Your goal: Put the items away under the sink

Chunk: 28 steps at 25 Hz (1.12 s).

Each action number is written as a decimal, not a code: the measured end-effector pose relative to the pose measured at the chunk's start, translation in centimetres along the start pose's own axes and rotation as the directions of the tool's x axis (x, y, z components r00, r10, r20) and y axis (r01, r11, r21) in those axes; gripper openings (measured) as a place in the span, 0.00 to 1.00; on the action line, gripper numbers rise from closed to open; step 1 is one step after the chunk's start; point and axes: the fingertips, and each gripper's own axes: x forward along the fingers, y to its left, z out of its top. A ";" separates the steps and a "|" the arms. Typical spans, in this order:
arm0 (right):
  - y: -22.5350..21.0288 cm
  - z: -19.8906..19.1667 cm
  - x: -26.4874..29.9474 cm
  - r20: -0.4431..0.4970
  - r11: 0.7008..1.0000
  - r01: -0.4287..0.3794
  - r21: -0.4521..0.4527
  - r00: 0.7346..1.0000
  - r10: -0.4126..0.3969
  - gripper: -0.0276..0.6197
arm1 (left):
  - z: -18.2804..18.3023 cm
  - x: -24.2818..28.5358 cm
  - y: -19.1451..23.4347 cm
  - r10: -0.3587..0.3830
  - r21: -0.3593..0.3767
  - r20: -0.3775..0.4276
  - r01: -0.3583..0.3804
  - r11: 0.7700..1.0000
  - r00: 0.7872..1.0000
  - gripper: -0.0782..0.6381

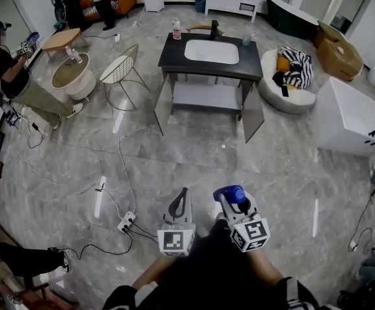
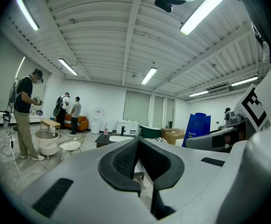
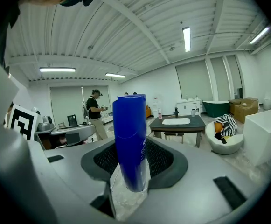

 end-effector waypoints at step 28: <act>-9.9 5.2 18.3 -0.001 0.999 0.012 -0.045 1.000 -0.012 0.29 | -0.2 19.1 8.2 -0.003 0.013 -0.064 0.003 1.000 0.998 0.13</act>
